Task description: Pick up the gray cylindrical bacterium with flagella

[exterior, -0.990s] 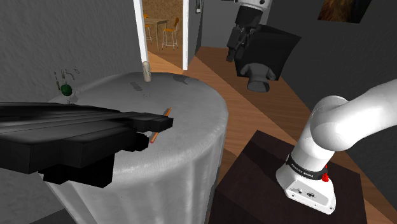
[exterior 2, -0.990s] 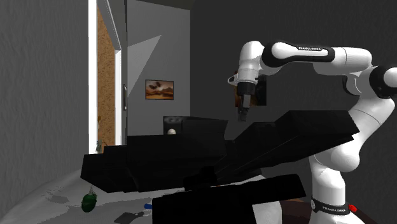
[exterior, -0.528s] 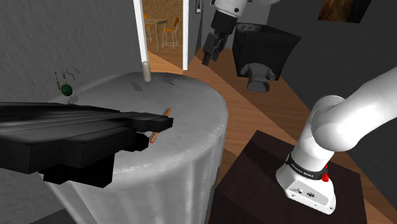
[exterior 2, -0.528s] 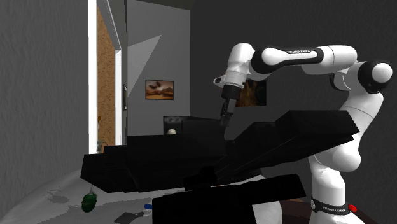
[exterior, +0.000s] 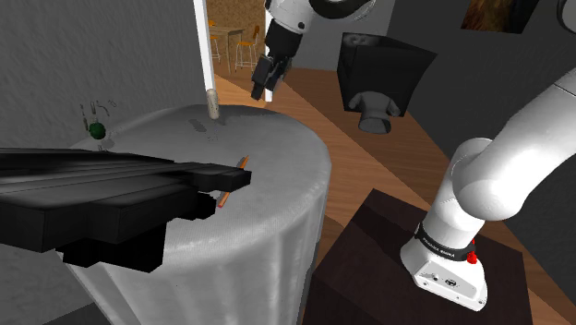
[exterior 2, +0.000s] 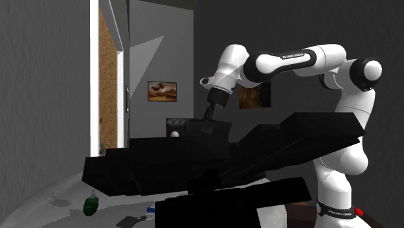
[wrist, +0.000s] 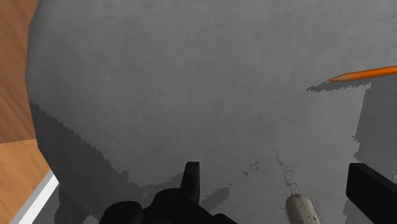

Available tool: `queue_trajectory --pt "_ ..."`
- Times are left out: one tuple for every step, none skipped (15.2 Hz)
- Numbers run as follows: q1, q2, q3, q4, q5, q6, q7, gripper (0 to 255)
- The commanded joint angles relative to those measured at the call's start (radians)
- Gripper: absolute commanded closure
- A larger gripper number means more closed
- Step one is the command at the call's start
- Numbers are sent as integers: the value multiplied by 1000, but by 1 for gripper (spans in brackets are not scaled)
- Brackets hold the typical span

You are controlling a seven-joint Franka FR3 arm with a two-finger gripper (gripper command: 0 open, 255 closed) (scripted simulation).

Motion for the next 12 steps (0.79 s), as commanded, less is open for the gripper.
queue_trajectory --pt "9 54 20 33 -13 54 -6 0" --pt "13 82 31 51 -21 78 -8 0" --pt "16 109 41 70 -30 101 -9 0" --pt "20 137 51 90 -41 123 -10 0" --pt "24 164 61 111 -52 145 -10 0" --pt "28 192 72 133 -66 165 -9 0" --pt "32 221 82 156 -80 184 -8 0" --pt "34 234 86 167 -87 193 -7 0" --pt "34 236 86 155 -88 207 -7 0" --pt "34 237 87 143 -88 220 -7 0" --pt "35 239 87 132 -89 233 -6 0" --pt "35 241 88 120 -89 247 -6 0"
